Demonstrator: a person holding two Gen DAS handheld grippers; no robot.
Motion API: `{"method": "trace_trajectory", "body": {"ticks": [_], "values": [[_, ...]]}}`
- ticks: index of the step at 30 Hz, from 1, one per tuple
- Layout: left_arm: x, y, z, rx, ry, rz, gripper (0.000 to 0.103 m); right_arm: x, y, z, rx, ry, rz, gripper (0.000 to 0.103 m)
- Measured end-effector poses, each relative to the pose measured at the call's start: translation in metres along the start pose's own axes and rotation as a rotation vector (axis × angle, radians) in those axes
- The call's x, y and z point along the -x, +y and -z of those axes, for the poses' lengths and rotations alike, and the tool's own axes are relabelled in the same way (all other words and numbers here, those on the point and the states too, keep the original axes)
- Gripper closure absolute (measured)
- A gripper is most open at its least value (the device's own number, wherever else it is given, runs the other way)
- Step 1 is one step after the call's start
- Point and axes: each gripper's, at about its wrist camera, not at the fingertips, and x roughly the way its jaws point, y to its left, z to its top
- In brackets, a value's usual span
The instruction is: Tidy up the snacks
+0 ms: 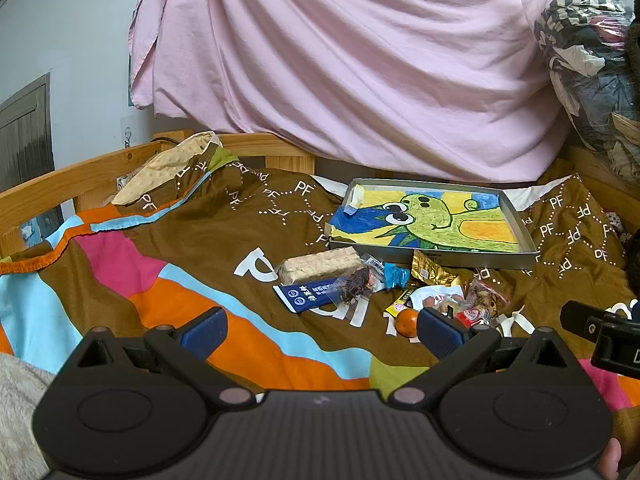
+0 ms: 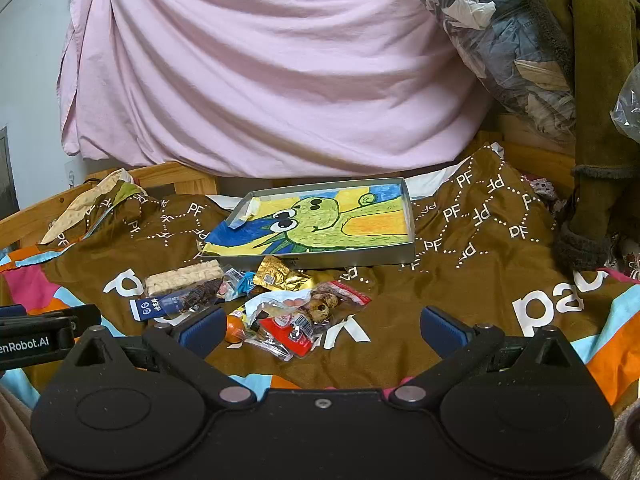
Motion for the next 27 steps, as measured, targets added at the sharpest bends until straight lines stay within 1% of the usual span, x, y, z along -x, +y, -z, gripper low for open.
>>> {"method": "trace_trajectory", "body": {"ticks": [1,27], "values": [[0.0000,0.0001,0.0000,0.000,0.000,0.000,0.000,0.0000,0.0000,0.0000,0.000,0.000,0.000,0.001],[-0.0022,0.0016,0.0021,0.001,0.002,0.000,0.000,-0.0009,-0.0004,0.0009,-0.003,0.004,0.000,0.001]]}}
